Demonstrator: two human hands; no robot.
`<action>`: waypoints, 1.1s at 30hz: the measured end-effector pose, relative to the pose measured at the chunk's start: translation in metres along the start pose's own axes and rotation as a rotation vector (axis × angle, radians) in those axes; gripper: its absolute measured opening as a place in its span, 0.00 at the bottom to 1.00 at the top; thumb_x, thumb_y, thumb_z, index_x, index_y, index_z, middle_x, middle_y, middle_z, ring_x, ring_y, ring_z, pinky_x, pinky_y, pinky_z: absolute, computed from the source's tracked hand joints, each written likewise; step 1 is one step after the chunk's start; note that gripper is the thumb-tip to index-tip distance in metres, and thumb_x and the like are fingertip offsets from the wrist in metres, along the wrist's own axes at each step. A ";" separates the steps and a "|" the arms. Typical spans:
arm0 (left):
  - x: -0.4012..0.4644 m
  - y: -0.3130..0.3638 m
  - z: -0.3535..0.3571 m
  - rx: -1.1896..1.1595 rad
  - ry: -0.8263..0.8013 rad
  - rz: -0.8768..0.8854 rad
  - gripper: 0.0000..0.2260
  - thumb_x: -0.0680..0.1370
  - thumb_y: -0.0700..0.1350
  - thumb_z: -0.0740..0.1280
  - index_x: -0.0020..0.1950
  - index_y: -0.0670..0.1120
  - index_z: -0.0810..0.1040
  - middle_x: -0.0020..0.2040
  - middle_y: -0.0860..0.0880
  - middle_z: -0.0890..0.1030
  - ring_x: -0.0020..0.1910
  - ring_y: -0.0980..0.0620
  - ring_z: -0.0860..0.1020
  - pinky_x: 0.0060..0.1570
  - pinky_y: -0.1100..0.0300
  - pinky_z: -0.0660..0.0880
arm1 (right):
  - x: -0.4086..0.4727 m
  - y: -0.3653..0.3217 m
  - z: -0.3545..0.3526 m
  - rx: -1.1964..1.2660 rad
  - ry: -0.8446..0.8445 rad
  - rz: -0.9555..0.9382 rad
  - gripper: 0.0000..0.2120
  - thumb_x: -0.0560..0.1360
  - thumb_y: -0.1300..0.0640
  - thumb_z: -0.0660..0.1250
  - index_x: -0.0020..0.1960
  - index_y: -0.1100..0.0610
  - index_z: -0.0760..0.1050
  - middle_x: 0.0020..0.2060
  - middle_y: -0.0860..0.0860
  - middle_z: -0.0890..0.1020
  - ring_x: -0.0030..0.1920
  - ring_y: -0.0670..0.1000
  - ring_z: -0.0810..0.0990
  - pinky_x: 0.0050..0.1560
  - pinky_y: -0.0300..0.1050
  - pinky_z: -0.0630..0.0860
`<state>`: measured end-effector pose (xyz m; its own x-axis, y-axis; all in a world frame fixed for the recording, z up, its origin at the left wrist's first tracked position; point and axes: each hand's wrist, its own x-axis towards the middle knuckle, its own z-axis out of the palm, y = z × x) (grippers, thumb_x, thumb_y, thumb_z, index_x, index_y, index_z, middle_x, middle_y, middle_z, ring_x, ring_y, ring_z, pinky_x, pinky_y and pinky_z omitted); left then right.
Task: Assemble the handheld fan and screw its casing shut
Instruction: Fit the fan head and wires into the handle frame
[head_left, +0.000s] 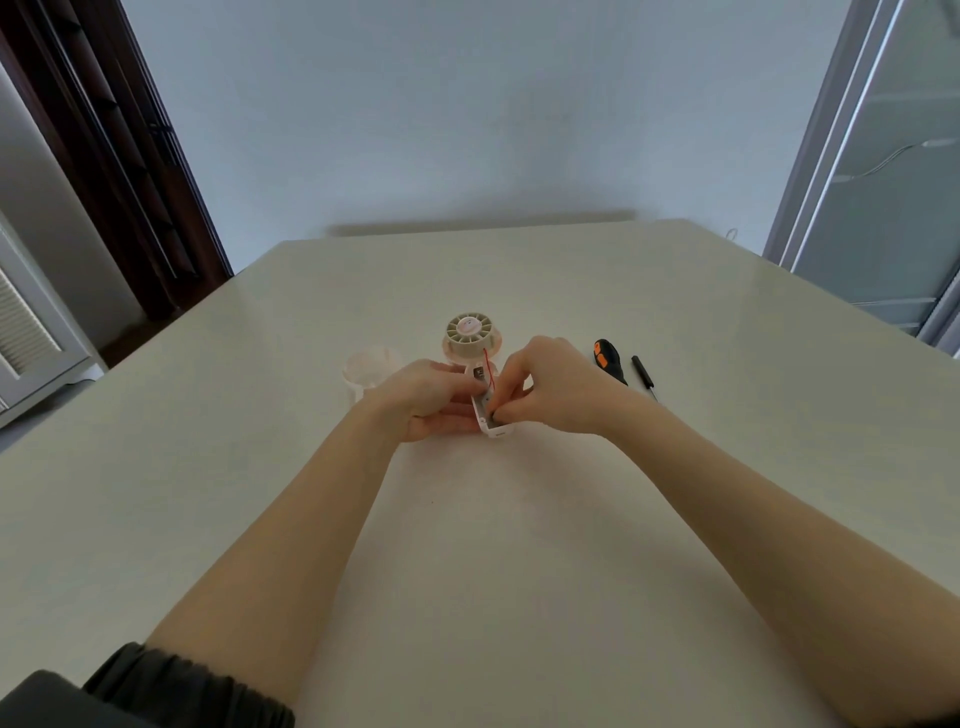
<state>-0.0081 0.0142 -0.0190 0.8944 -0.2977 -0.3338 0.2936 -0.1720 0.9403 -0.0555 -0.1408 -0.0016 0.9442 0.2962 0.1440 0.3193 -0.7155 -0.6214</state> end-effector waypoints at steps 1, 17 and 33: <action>-0.001 0.000 0.000 0.005 0.002 0.015 0.07 0.77 0.34 0.64 0.53 0.37 0.78 0.43 0.40 0.82 0.37 0.47 0.82 0.40 0.57 0.82 | 0.000 0.000 0.000 -0.004 -0.002 -0.006 0.05 0.68 0.63 0.72 0.41 0.55 0.85 0.37 0.51 0.84 0.37 0.44 0.76 0.44 0.39 0.74; -0.002 0.001 0.007 0.012 0.153 0.305 0.09 0.76 0.36 0.68 0.55 0.36 0.77 0.47 0.37 0.82 0.35 0.48 0.83 0.35 0.58 0.82 | 0.008 0.007 0.007 -0.150 0.150 -0.149 0.04 0.68 0.63 0.74 0.41 0.57 0.85 0.45 0.52 0.80 0.41 0.46 0.74 0.48 0.44 0.76; 0.000 -0.001 0.011 0.049 0.173 0.325 0.09 0.73 0.34 0.70 0.53 0.37 0.78 0.43 0.41 0.82 0.37 0.46 0.83 0.39 0.56 0.82 | 0.007 0.009 0.005 -0.286 0.078 -0.125 0.03 0.70 0.58 0.72 0.43 0.56 0.85 0.44 0.50 0.81 0.41 0.45 0.70 0.38 0.24 0.63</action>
<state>-0.0125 0.0042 -0.0206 0.9833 -0.1821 0.0022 -0.0283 -0.1408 0.9896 -0.0462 -0.1416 -0.0096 0.8959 0.3520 0.2711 0.4329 -0.8286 -0.3550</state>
